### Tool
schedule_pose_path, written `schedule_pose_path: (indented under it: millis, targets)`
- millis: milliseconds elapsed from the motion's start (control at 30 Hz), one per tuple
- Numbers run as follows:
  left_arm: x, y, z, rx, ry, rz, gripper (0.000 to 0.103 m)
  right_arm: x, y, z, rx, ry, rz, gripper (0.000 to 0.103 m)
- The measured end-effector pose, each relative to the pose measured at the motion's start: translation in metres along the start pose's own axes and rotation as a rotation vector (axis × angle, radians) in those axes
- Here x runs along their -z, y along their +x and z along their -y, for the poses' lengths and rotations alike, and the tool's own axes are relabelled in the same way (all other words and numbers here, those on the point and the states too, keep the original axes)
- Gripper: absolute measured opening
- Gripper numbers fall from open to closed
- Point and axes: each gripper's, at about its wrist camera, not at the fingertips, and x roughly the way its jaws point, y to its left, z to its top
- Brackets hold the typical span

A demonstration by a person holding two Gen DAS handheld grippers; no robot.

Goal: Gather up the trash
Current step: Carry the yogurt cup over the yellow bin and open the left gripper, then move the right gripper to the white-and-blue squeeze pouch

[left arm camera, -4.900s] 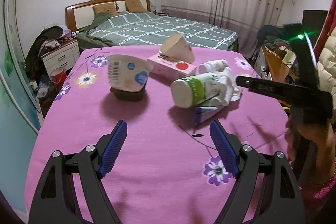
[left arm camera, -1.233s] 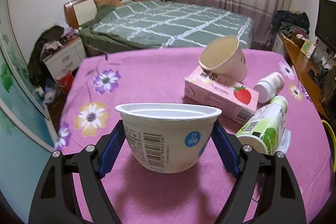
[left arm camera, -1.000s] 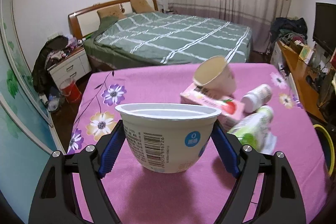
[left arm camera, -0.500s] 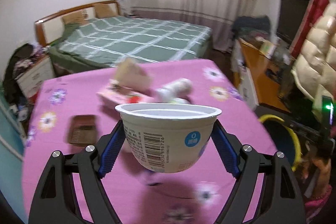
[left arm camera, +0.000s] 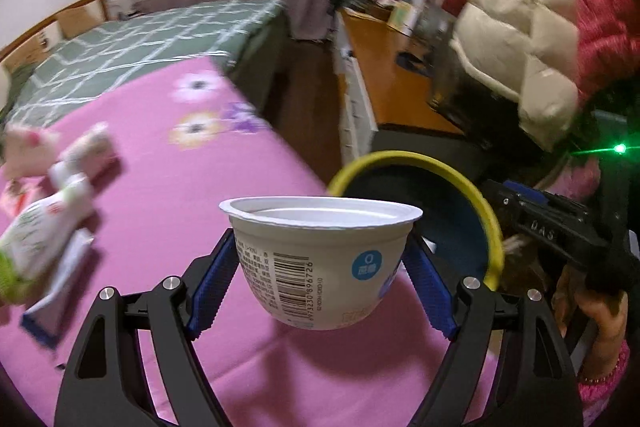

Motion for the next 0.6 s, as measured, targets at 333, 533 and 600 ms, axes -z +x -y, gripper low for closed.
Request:
schedule_pose_path:
  millis: [333,533,600]
  targets:
    - [-0.022,0.056,0.069,0.040,0.100,-0.054,0.081,0.023,-0.010,0.053,0.064,0.060,-0.025,0.038]
    - [-0.026,0.060,0.075,0.029,0.094,-0.062,0.091,0.022,-0.015,0.052,0.060,0.058,-0.008,0.046]
    - [-0.026,0.049,0.066,0.021,0.078,-0.044,0.091,0.021,-0.015,0.047,0.050,0.053,-0.006,0.046]
